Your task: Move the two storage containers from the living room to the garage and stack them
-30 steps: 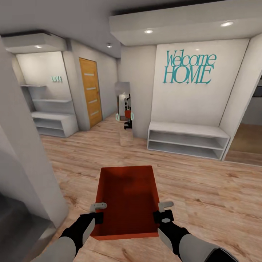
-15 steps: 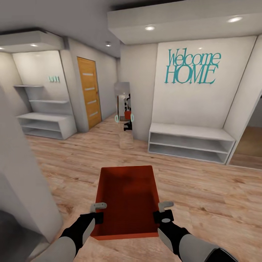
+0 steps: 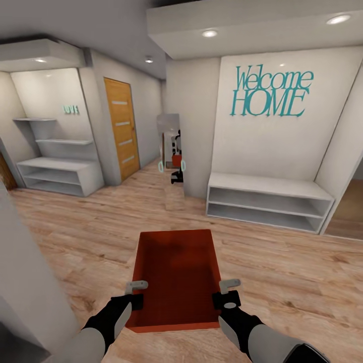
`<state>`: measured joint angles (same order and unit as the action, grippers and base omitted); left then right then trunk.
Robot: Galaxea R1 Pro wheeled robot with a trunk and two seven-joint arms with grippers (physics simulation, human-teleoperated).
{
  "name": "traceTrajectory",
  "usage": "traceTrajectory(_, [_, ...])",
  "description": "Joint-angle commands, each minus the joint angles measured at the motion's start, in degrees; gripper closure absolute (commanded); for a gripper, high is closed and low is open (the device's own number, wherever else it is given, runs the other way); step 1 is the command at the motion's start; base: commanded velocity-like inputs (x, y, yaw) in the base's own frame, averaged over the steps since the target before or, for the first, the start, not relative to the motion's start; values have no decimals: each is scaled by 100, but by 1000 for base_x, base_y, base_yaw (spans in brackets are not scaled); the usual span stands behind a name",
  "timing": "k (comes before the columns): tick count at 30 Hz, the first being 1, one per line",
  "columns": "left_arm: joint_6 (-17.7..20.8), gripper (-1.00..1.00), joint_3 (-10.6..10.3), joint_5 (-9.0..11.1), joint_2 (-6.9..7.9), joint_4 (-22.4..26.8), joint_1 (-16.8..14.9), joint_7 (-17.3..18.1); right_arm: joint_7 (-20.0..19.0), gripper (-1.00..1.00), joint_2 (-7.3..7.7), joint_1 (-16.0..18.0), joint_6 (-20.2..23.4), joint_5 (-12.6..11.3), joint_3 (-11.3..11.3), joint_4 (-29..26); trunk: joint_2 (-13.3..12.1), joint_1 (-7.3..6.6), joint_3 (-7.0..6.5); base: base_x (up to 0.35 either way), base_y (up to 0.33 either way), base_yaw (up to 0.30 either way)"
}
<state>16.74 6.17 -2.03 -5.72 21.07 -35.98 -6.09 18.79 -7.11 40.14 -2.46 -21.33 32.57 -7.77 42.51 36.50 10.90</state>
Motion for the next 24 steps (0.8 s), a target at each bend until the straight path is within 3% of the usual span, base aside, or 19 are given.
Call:
traceTrajectory(1, [40,100,16,-61,169,-7,3,-33,19,100,34,12,-86,76,-198,-14,7,4,8,322,0,0])
traceTrajectory(24, [40,100,16,-61,169,-8,3,-33,19,100,34,12,-80,76,-198,-14,7,4,8,322,0,0])
